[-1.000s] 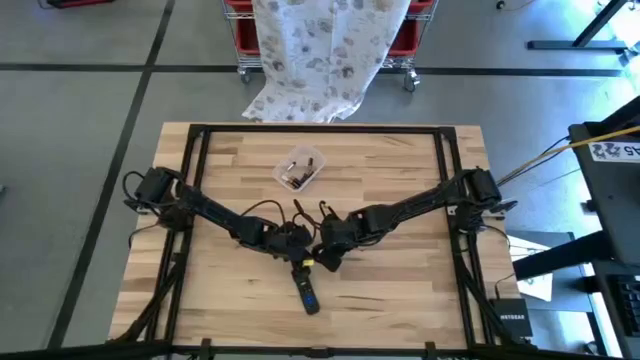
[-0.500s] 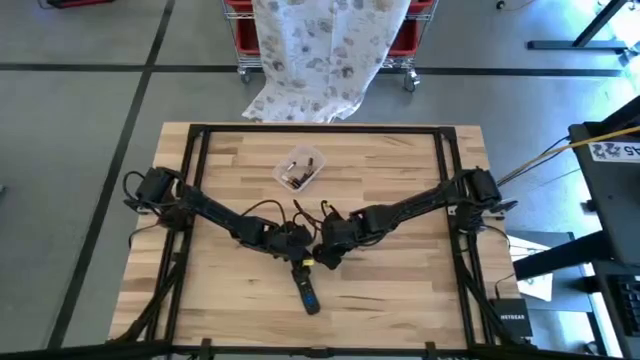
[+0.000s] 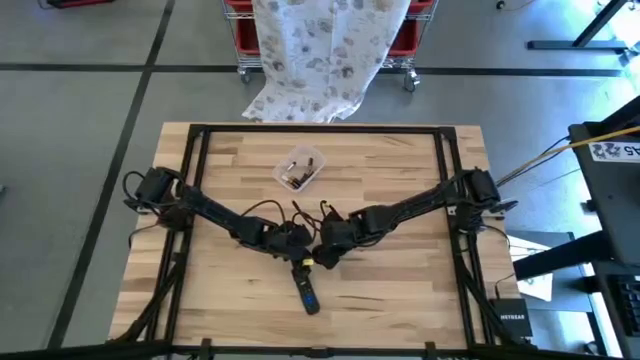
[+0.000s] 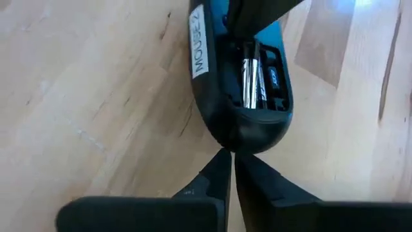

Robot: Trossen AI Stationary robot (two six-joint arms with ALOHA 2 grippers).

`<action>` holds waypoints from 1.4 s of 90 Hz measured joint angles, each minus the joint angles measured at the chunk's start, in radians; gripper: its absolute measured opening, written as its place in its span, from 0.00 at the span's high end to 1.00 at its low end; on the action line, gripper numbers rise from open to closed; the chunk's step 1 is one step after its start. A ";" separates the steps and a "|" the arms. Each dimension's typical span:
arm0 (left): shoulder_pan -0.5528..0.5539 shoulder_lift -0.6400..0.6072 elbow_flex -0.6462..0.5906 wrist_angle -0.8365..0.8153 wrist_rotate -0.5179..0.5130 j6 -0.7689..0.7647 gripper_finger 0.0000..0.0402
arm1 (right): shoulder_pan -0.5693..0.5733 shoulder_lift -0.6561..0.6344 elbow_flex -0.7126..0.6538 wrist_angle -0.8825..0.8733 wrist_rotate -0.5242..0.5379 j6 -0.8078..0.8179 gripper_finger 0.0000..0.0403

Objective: Insert battery
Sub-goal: Insert the silver battery into the mouse

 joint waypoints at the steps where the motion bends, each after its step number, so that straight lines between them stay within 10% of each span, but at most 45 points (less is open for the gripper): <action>1: 0.000 0.000 0.000 0.000 -0.002 0.000 0.99 | 0.000 0.000 0.000 0.000 0.000 0.000 1.00; 126: 0.005 0.000 0.000 -0.003 0.021 -0.032 0.99 | 0.000 -0.013 0.012 -0.056 -0.038 -0.051 1.00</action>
